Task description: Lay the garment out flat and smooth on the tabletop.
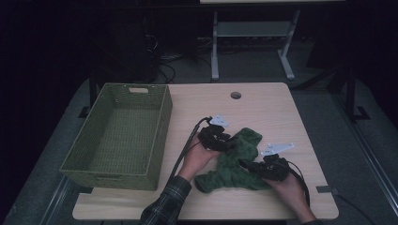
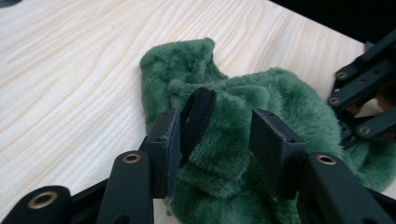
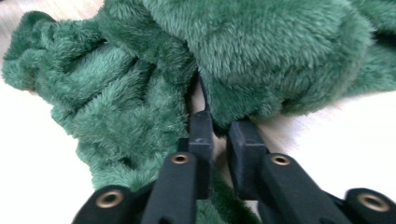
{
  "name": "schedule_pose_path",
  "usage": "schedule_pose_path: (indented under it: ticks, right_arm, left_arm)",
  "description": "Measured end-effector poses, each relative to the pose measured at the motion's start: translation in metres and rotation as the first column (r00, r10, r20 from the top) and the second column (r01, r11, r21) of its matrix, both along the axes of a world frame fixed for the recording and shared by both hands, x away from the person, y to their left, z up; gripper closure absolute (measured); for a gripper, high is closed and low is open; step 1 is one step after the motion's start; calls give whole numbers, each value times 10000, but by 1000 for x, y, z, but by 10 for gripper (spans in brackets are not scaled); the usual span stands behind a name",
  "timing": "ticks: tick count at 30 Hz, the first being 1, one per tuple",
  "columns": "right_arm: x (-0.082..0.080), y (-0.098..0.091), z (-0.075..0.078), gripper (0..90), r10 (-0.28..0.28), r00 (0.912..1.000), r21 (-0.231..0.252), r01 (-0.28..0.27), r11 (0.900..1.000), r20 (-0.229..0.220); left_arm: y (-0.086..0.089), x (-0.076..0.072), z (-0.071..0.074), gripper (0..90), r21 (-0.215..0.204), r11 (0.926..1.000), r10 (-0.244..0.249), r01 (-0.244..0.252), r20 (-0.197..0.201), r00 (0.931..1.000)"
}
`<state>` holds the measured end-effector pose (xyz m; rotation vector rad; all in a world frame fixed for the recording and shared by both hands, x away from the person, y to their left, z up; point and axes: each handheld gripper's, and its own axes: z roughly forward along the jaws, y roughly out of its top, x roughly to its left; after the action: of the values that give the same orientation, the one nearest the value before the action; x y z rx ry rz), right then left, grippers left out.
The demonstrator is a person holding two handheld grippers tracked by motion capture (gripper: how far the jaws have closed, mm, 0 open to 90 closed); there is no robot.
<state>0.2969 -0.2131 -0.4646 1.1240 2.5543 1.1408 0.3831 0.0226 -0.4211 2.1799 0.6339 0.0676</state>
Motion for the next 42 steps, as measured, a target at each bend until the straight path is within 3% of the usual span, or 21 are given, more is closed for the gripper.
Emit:
schedule_pose_path:
  ticks: [3,4,5,7,13,14,15,16,18,19,24,26,29,30,31,32,36,41,42]
  right_arm:
    - [-2,-2,3,851,-167,9995,-63,169,9998,258]
    - [-2,-2,3,851,-167,9995,-63,169,9998,258]
    - [-1,-3,4,858,-156,9991,-90,159,9998,395]
    - [-2,-4,5,863,-208,9990,-99,212,9997,398]
    - [-2,-8,8,868,-290,9974,-129,299,9995,664]
    - [-2,-9,9,868,-299,9971,-124,308,9994,700]
    - [-2,-10,9,868,-289,9970,-144,300,9994,714]
    - [-2,-9,8,868,-287,9971,-152,298,9994,707]
    - [-2,-9,8,868,-270,9970,-173,283,9994,719]
    - [-3,-8,8,868,-245,9972,-216,261,9994,704]
    - [-3,-7,7,868,-236,9975,-212,250,9995,661]
    - [-3,-8,7,868,-195,9974,-245,212,9995,695]
    - [-3,-8,8,872,-251,9969,-285,273,9992,746]
    - [-3,-8,8,872,-251,9969,-285,273,9992,746]
    - [-2,-9,8,872,-252,9970,-345,278,9990,739]
    - [-2,-10,8,872,-333,9965,-332,359,9988,772]
    - [-2,-14,10,876,-485,9949,-326,515,9981,882]
    - [1,-24,21,887,-862,9877,-119,885,9960,1306]
    - [3,-27,28,891,-893,9838,-61,914,9958,1557]
  left_arm:
    - [-2,2,-2,683,10,10000,-63,63,-63,10000]
    - [-2,2,-2,683,89,9998,-184,185,-85,9998]
    - [-3,2,-2,805,74,9996,-284,285,-74,9996]
    - [-3,1,0,899,49,9993,-374,375,-73,9993]
    - [0,1,4,899,76,9996,-280,279,147,9995]
    - [2,4,5,844,31,10000,-77,76,320,9995]
    - [2,6,6,729,98,9999,-22,19,271,9996]
    - [2,6,6,679,98,9999,-22,19,271,9996]
    - [2,10,7,625,17,10000,60,-61,235,9997]
    - [1,13,8,603,-125,9999,-88,88,10,10000]
    - [-8,18,0,522,-91,9993,-372,368,-424,9984]
    - [-10,19,-2,535,-73,9990,-443,440,-510,9977]
    - [-13,18,-7,695,0,9963,-854,856,-766,9934]
    - [-13,18,-7,754,0,9963,-854,856,-766,9934]
    - [-13,18,-7,754,106,9952,-968,977,-698,9929]
    - [-12,17,-6,832,131,9949,-983,995,-724,9925]
    - [-5,13,0,852,-106,9966,-817,811,-633,9946]
    - [18,6,15,856,-509,9986,-171,158,-249,9995]
    - [28,3,19,856,-713,9974,85,-96,-147,9999]
